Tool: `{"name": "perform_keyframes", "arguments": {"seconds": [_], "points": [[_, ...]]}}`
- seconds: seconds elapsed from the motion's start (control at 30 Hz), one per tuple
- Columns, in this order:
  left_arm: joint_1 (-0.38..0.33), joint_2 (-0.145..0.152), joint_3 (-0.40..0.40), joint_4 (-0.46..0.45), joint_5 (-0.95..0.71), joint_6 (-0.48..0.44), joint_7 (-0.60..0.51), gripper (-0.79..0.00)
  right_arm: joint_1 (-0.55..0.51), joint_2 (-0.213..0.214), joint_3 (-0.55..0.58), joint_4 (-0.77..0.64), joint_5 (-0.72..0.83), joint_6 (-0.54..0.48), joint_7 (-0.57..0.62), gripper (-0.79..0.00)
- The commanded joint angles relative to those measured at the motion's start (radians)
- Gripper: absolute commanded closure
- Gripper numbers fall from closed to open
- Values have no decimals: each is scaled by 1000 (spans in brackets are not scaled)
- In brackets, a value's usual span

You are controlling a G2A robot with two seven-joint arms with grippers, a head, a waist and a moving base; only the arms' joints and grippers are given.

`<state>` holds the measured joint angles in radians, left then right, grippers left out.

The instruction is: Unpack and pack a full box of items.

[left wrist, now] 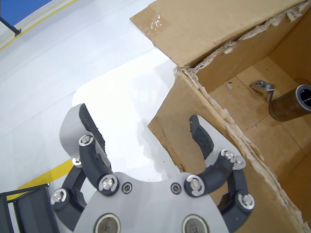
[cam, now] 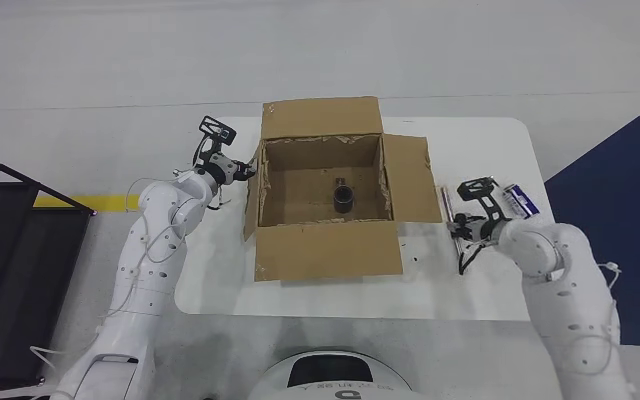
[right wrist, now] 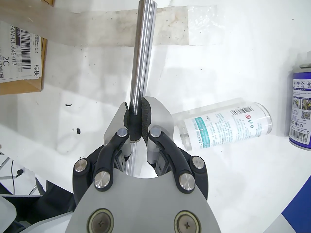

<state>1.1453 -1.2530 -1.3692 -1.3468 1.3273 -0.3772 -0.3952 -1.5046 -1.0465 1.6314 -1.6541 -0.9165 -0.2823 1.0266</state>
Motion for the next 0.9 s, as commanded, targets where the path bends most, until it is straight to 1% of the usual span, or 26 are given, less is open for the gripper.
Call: {"name": "perform_keyframes", "arguments": {"seconds": [0.0,0.1,0.2,0.33,0.47,0.53,0.6,0.67,0.77,0.87], "points": [[0,0,0,0,0,0,0,-785,-5,2,18,4,34,-13,-12,0],[0,0,0,0,0,0,0,-785,-13,6,65,19,132,-51,-31,0],[0,0,0,0,0,0,0,-785,-27,12,133,47,264,-107,-43,0],[0,0,0,0,0,0,0,-785,-46,22,234,90,470,-214,-49,0],[0,0,0,0,0,0,0,-785,-61,33,309,116,708,-340,-20,0],[0,0,0,0,0,0,0,-785,-57,38,325,110,807,-368,8,0],[0,0,0,0,0,0,0,-785,-43,42,320,83,885,-376,27,0],[0,0,0,0,0,0,0,-785,-20,44,290,36,901,-347,36,0],[0,0,0,0,0,0,0,-785,31,42,199,-42,899,-277,29,0],[0,0,0,0,0,0,0,-785,93,36,93,-92,904,-231,5,0]]}}
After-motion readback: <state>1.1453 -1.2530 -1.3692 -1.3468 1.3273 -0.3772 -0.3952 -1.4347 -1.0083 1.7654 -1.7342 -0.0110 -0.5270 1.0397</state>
